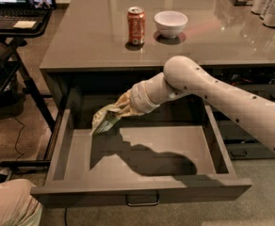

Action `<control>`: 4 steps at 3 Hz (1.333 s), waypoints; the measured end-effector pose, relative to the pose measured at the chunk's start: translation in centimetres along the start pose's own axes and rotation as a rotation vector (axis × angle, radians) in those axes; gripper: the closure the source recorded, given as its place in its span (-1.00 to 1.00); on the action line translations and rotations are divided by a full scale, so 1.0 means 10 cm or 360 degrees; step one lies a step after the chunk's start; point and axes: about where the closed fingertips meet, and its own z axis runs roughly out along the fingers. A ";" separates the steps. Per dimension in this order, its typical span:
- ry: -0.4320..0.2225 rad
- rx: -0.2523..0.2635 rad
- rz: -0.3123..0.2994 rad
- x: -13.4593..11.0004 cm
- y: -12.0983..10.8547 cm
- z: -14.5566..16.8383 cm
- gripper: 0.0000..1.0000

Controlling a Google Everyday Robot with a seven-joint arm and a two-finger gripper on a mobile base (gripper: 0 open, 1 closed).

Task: Place green jalapeno chip bag into top drawer

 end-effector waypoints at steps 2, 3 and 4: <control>0.0017 -0.0238 -0.0077 0.19 0.17 0.04 -0.29; 0.0050 -0.0345 -0.0107 0.22 0.26 0.03 -0.77; 0.0071 -0.0418 -0.0119 0.23 0.32 0.02 -1.00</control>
Offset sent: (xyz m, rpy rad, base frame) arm -0.0065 -0.0272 -0.0316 -0.1821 0.0794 0.1770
